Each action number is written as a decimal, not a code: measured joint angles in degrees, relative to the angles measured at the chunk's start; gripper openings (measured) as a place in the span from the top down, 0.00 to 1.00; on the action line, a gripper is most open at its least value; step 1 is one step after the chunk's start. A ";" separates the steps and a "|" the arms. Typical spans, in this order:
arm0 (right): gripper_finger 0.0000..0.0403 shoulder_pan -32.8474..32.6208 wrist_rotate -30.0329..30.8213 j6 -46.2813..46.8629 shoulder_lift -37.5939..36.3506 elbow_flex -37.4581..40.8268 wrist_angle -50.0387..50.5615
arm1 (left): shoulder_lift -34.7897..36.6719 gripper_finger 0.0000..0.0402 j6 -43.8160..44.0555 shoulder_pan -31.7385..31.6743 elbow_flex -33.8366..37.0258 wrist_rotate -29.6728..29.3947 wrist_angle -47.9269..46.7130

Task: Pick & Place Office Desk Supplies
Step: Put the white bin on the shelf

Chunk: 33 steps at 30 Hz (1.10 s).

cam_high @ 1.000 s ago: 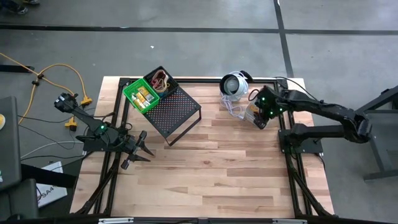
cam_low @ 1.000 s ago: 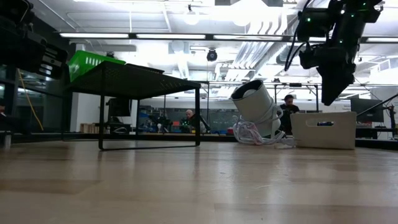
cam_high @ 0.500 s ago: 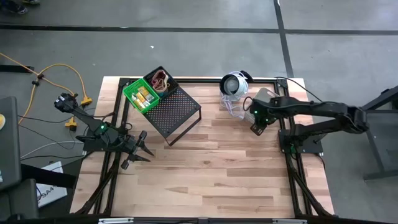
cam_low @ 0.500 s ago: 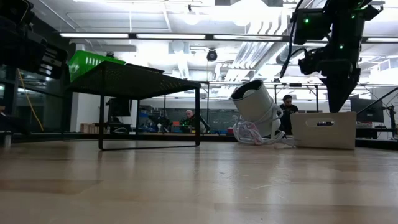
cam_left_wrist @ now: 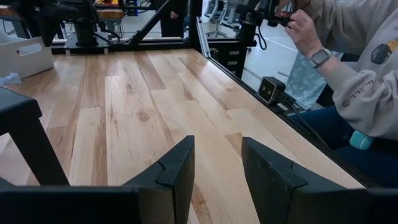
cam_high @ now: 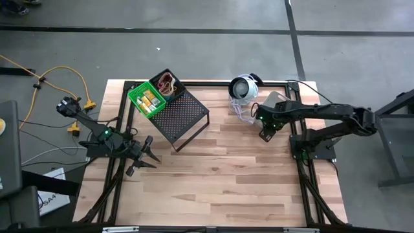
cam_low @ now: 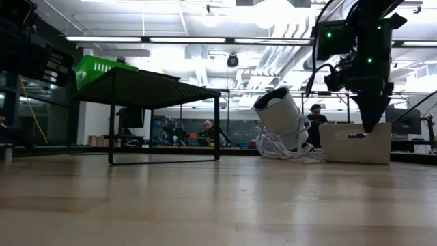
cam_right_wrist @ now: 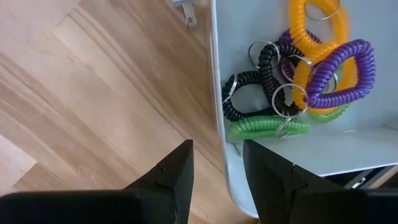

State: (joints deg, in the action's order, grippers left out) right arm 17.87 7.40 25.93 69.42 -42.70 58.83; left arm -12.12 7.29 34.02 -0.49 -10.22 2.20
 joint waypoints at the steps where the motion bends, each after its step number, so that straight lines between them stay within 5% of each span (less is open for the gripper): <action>1: 0.68 0.00 -0.02 -0.01 0.42 0.00 -0.12 | 0.00 0.68 0.00 0.02 0.00 0.00 0.00; 13: 0.70 0.00 -0.18 3.14 5.45 -0.02 1.76 | 0.00 0.68 0.00 0.01 0.00 0.04 0.00; 26: 0.96 -0.02 -1.72 6.49 6.06 -0.03 4.00 | 0.00 0.68 0.00 0.00 0.00 0.07 0.00; 33: 0.99 -1.10 -3.98 8.12 6.02 -0.11 3.72 | 0.02 0.68 0.00 0.01 0.00 0.31 0.00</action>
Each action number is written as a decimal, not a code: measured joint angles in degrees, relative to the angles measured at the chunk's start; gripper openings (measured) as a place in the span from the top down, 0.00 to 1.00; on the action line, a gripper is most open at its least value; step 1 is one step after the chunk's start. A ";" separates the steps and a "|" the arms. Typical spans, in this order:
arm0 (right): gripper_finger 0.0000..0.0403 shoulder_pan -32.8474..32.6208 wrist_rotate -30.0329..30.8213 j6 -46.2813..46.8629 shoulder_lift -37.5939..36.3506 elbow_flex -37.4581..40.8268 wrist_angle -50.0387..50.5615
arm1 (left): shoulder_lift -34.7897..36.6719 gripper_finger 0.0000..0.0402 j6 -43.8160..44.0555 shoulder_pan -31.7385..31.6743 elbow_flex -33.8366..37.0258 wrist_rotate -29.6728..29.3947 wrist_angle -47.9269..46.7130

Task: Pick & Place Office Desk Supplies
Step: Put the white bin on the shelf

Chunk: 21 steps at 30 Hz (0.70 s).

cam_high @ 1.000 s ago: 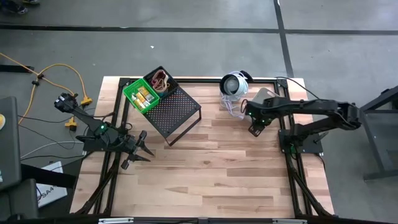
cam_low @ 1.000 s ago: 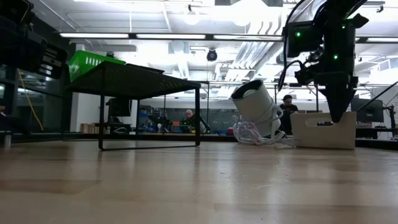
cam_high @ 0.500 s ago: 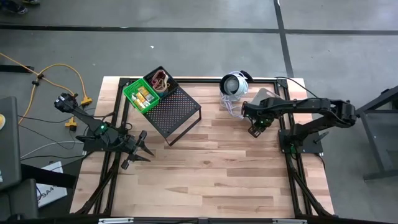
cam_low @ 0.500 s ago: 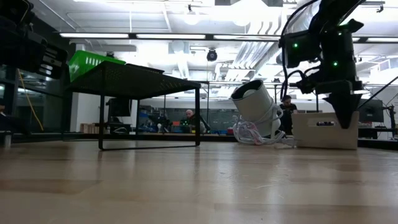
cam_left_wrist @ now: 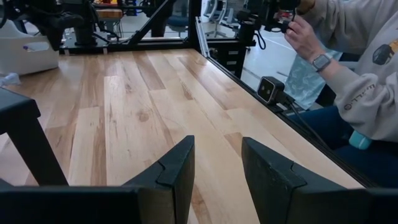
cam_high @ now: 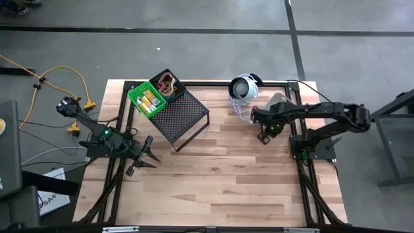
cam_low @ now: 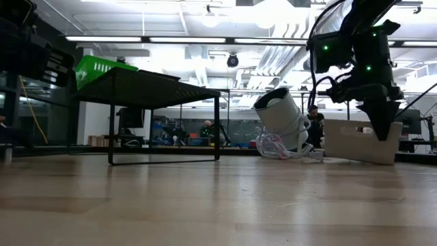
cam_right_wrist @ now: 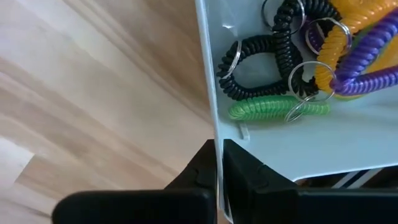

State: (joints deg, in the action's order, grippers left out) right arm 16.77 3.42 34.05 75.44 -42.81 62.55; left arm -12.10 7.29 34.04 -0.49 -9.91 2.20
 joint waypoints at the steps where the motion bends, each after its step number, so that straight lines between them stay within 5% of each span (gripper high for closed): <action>1: 0.99 -0.43 -0.55 0.76 0.00 0.00 -0.01 | -0.01 0.68 0.00 0.00 0.00 0.04 0.00; 21: 0.99 -18.37 -7.71 18.85 -0.04 0.02 -4.53 | -0.01 0.68 0.00 0.00 0.00 -0.15 0.00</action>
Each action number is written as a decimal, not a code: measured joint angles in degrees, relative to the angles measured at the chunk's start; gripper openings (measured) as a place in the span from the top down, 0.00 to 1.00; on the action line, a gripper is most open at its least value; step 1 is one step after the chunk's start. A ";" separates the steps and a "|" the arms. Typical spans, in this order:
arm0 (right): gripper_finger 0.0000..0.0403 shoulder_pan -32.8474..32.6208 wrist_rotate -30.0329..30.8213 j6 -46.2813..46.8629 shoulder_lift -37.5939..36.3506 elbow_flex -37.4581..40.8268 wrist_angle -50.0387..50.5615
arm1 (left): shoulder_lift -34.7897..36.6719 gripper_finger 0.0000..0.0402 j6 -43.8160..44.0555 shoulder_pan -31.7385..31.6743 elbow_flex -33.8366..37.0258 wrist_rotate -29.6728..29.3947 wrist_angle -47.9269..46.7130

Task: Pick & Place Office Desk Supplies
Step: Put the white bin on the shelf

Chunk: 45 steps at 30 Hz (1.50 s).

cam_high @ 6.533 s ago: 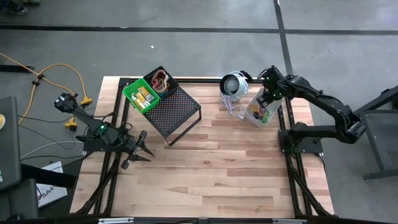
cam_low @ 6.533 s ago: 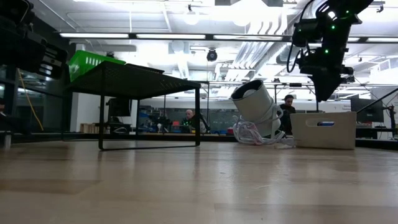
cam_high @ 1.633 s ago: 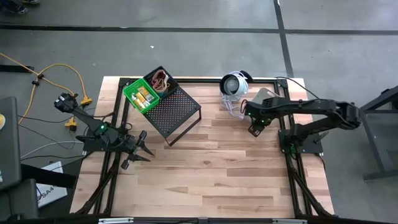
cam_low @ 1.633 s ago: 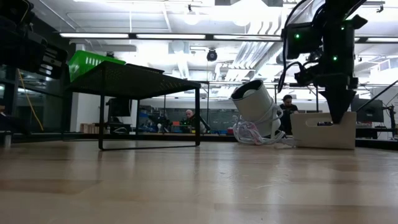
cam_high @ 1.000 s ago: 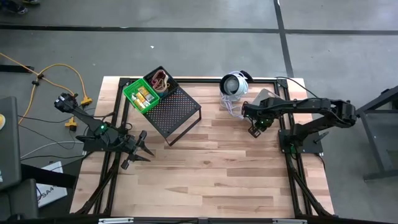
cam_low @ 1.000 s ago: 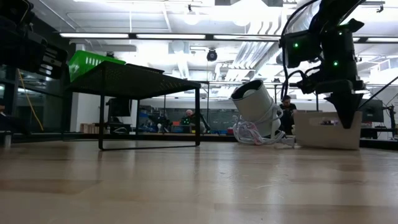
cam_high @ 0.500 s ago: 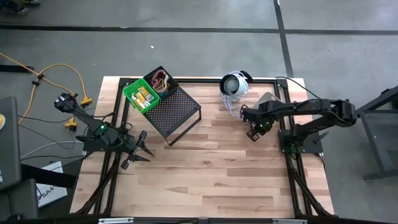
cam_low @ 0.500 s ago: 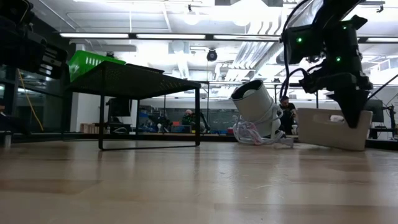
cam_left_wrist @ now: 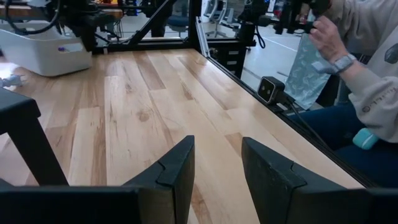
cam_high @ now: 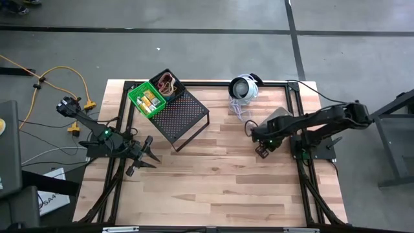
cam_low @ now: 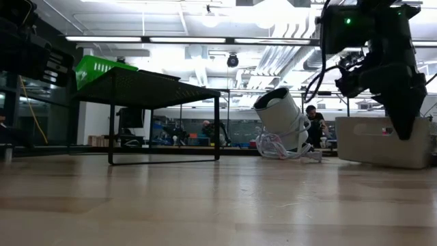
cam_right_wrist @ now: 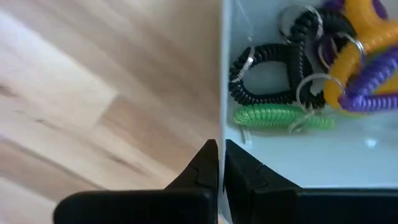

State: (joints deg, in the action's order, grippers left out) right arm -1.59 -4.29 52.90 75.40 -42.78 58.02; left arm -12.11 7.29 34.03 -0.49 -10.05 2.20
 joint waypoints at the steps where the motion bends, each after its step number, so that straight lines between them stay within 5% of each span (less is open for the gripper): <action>1: 0.99 -0.75 -0.29 0.56 -0.02 -0.01 -1.07 | 0.00 0.68 0.00 0.00 0.00 -0.15 0.00; 14: 0.99 -9.34 -0.69 3.02 0.07 0.13 -17.82 | 0.00 0.68 0.00 0.00 0.00 -0.14 0.00; 27: 0.99 -20.33 -3.65 -2.49 0.09 0.13 -21.14 | 0.00 0.68 0.00 -0.01 0.00 -0.11 0.00; 45: 0.99 -29.17 -8.22 -33.07 0.07 0.09 -18.88 | -0.01 0.68 0.00 -0.01 0.00 0.19 0.00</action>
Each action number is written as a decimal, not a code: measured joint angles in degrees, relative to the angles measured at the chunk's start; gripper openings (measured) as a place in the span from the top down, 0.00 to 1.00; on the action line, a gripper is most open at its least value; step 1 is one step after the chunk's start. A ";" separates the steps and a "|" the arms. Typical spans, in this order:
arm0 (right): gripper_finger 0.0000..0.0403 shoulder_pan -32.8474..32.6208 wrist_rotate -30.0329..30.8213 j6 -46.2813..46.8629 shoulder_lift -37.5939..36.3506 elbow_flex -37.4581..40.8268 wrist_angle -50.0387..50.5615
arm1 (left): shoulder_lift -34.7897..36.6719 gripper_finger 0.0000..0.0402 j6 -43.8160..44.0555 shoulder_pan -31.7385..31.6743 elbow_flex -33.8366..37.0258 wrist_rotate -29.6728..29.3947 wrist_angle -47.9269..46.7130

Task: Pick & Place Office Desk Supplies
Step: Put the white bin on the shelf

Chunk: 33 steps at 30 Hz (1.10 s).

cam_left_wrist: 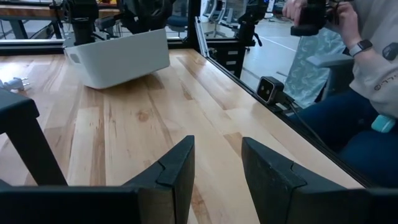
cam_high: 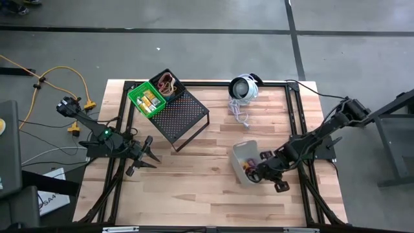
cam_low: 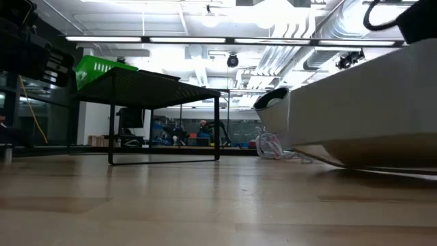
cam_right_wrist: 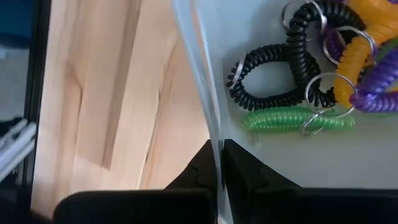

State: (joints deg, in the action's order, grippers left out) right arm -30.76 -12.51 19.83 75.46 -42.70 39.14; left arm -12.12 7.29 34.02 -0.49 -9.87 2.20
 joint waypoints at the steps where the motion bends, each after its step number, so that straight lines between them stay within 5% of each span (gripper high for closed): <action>1: 0.99 0.01 -0.45 -0.21 0.00 0.00 0.77 | 0.01 0.68 0.00 0.01 0.00 0.00 0.00; 11: 0.99 0.50 -5.40 0.91 -0.04 -0.09 7.26 | 0.00 0.68 0.00 0.00 0.00 -0.09 0.00; 33: 0.99 0.53 -3.66 -0.54 -0.04 -0.04 14.95 | 0.00 0.68 0.00 0.02 0.00 -0.33 0.00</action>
State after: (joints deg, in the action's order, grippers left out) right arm -30.23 -16.16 19.29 75.42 -42.74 54.09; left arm -12.12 7.29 34.04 -0.49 -10.20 2.20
